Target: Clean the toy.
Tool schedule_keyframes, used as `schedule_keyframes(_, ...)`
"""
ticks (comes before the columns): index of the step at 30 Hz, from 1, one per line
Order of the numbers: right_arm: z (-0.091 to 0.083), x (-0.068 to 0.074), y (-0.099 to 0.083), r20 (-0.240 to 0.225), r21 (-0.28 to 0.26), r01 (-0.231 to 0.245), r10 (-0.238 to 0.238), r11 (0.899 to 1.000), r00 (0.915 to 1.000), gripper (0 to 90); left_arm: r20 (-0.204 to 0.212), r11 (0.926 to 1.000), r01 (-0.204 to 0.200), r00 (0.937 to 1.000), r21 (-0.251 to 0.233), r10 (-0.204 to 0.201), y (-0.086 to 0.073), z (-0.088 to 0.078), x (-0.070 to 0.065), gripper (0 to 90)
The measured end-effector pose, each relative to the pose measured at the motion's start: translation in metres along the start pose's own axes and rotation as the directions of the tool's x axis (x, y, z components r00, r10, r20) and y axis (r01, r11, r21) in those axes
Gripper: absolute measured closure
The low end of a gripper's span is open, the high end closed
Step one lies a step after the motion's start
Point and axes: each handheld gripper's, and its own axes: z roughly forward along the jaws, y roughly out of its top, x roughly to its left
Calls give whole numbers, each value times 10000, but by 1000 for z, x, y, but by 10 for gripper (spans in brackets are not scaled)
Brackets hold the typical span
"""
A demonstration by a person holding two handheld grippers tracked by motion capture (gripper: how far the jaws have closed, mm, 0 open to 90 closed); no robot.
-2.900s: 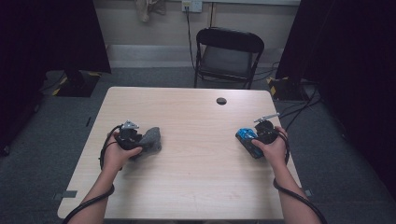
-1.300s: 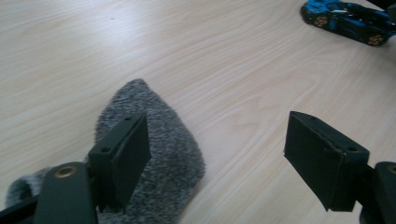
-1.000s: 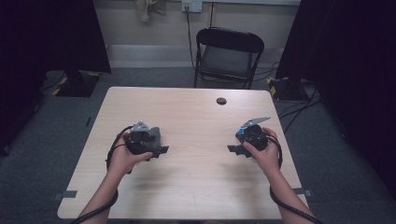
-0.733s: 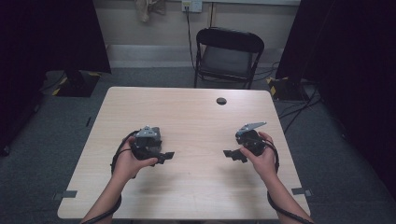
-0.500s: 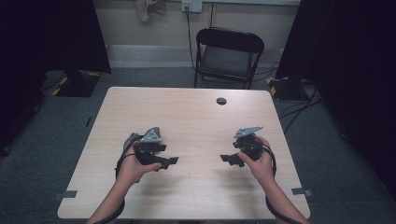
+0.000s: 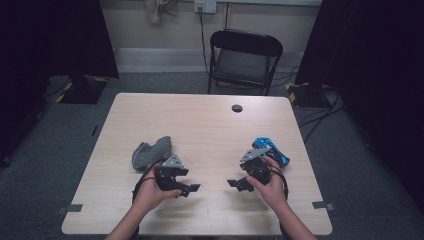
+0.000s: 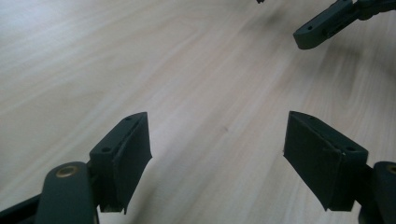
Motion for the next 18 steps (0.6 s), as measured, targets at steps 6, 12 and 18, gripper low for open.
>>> schedule_keyframes(6,6,7,-9,-72,79,139,-138,9999,9999,166,211,9995,-237,9995,226,232,-10,9,-5,225)
schedule_keyframes(12,15,14,-20,-131,117,224,-223,9997,9997,156,212,9983,-513,9985,294,507,-16,17,-9,214)
schedule_keyframes(18,16,18,-23,29,-79,559,-558,9984,9984,151,154,9964,-808,9966,240,805,-17,19,-11,207)
